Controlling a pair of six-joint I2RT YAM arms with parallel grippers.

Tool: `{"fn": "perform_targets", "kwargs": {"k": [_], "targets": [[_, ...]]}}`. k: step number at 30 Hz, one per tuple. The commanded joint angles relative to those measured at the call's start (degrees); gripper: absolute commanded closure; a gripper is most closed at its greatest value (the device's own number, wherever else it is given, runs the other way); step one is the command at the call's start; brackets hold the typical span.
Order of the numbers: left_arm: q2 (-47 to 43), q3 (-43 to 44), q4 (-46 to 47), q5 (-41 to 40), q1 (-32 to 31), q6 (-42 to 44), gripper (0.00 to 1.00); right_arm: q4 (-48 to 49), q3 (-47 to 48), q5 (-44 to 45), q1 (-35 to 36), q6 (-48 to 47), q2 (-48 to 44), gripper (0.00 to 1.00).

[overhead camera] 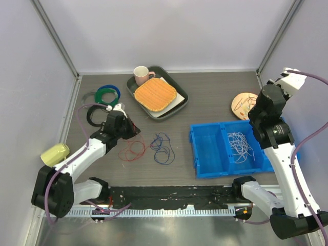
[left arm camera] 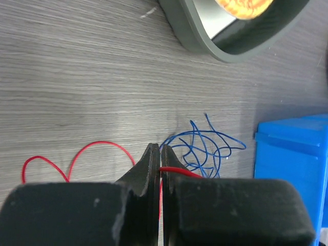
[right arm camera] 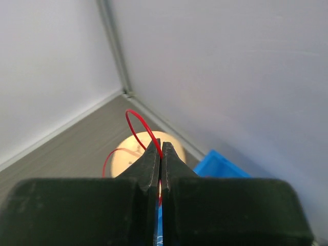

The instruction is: Untangle the cables

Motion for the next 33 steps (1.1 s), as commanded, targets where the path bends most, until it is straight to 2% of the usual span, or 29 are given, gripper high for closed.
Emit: {"fn": "perform_targets", "kwargs": {"k": [1, 2, 5, 6, 9, 10, 14, 16, 19, 23, 28, 30, 31, 33], "targets": [[4.9, 4.5, 3.9, -1.4, -2.9, 0.4, 0.99, 2.8, 1.9, 17.8, -0.2, -5.3, -0.3, 0.99], [5.7, 4.9, 3.1, -1.7, -3.1, 0.3, 0.98, 3.5, 1.5, 18.3, -0.4, -5.8, -0.4, 0.99], [6.9, 5.8, 2.5, -2.9, -3.7, 0.1, 0.63, 4.9, -0.5, 19.5, -1.5, -7.0, 0.0, 0.99], [7.0, 6.1, 2.2, -3.0, -3.9, 0.1, 0.40, 5.2, -1.4, 20.1, -2.0, -7.0, 0.2, 0.99], [6.2, 7.0, -0.3, -6.2, -3.9, 0.3, 0.07, 6.1, -3.4, 21.6, -5.5, -7.0, 1.5, 0.99], [5.9, 7.6, -1.2, -7.1, -3.9, 0.3, 0.02, 6.7, -3.9, 20.8, -6.9, -6.0, 2.0, 0.99], [3.6, 9.2, -6.6, -11.5, -3.9, 0.2, 0.00, 10.1, -7.9, 13.9, -18.1, -0.4, 4.8, 0.99], [2.0, 10.1, -8.3, -15.1, -3.9, 0.2, 0.00, 7.4, -10.0, 10.5, -24.1, 3.4, 5.6, 0.99], [0.2, 11.5, -12.6, -21.4, -4.0, -0.4, 0.00, 5.1, -14.3, 6.5, -29.1, 9.2, 4.7, 0.99], [-1.7, 12.8, -17.6, -28.1, -3.9, -1.4, 0.00, 0.8, -17.9, 3.6, -33.0, 16.0, 2.8, 0.99], [-1.2, 16.1, -24.1, -35.1, -3.6, -2.9, 0.00, -1.1, -20.5, -0.2, -33.6, 17.7, 0.2, 0.99], [-0.7, 17.8, -26.3, -38.0, -2.5, -4.4, 0.00, -2.7, -20.2, -1.8, -33.6, 17.7, 0.2, 0.91], [-0.4, 18.3, -27.7, -38.4, -1.8, -4.8, 0.00, -3.4, -19.8, -2.4, -33.6, 17.7, 0.3, 0.74], [-0.2, 18.5, -27.9, -37.4, 1.1, -5.1, 0.00, -5.9, -17.7, -4.3, -33.6, 19.3, 0.3, 0.51]]}}
